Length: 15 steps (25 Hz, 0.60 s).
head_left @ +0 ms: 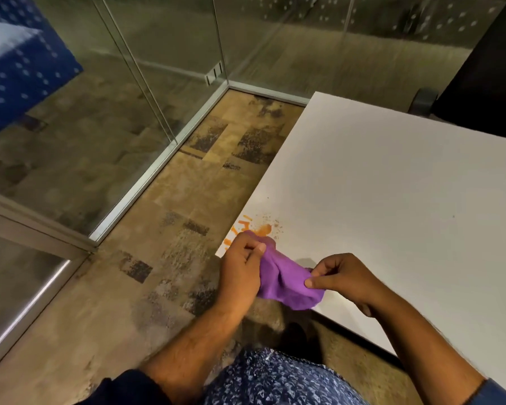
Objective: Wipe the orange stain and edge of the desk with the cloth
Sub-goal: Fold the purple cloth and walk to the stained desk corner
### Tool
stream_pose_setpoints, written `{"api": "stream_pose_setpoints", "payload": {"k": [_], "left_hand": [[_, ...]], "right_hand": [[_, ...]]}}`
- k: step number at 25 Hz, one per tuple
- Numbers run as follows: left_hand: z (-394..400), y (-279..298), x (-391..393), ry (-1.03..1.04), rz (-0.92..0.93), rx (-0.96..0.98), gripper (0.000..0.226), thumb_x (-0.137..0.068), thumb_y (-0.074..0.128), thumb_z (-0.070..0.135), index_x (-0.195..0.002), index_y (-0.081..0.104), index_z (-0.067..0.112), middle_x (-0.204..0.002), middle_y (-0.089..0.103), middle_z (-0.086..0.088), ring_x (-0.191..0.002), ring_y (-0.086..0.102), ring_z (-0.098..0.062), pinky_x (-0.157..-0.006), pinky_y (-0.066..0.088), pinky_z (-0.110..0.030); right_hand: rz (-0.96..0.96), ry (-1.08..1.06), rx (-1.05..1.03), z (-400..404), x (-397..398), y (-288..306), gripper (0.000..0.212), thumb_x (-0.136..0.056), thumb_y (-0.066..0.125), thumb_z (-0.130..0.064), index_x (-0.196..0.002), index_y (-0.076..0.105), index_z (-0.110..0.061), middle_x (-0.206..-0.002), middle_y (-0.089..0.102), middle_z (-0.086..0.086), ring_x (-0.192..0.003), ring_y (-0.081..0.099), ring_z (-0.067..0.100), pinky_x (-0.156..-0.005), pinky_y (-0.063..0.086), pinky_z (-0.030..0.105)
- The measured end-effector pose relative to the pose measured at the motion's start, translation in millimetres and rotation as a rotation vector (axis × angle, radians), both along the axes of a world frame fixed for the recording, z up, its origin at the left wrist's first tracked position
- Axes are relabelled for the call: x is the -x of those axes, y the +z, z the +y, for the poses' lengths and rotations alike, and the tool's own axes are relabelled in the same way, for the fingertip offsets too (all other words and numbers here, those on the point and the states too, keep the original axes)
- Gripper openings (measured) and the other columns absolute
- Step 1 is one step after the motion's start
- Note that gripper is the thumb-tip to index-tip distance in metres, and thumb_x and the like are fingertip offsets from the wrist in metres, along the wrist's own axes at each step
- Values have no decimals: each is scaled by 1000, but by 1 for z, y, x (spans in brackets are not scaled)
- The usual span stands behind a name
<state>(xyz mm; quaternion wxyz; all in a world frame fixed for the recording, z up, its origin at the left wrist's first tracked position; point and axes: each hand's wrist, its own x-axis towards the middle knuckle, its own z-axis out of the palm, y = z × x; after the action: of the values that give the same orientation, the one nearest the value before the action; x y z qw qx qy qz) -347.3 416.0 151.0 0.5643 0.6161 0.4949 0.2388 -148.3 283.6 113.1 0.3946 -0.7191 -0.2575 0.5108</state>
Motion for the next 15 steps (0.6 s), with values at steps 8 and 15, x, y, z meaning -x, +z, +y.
{"api": "stream_pose_setpoints", "payload": {"k": [8, 15], "left_hand": [[30, -14, 83, -354, 341, -291, 18, -109, 57, 36, -91, 55, 31, -71, 68, 3, -67, 69, -20, -60, 55, -43], [62, -15, 140, -221, -172, 472, 19, -95, 76, 1, -111, 68, 9, -108, 83, -11, -101, 81, -25, -78, 68, -32]], "right_hand": [[443, -464, -220, 0, 65, 0, 23, -72, 81, 7, -70, 68, -12, -65, 66, 6, -65, 65, 22, -60, 58, 31], [682, -602, -345, 7, 158, -10, 56, -78, 64, 22, -129, 73, 0, -115, 76, 28, -100, 76, 35, -84, 67, 41]]}}
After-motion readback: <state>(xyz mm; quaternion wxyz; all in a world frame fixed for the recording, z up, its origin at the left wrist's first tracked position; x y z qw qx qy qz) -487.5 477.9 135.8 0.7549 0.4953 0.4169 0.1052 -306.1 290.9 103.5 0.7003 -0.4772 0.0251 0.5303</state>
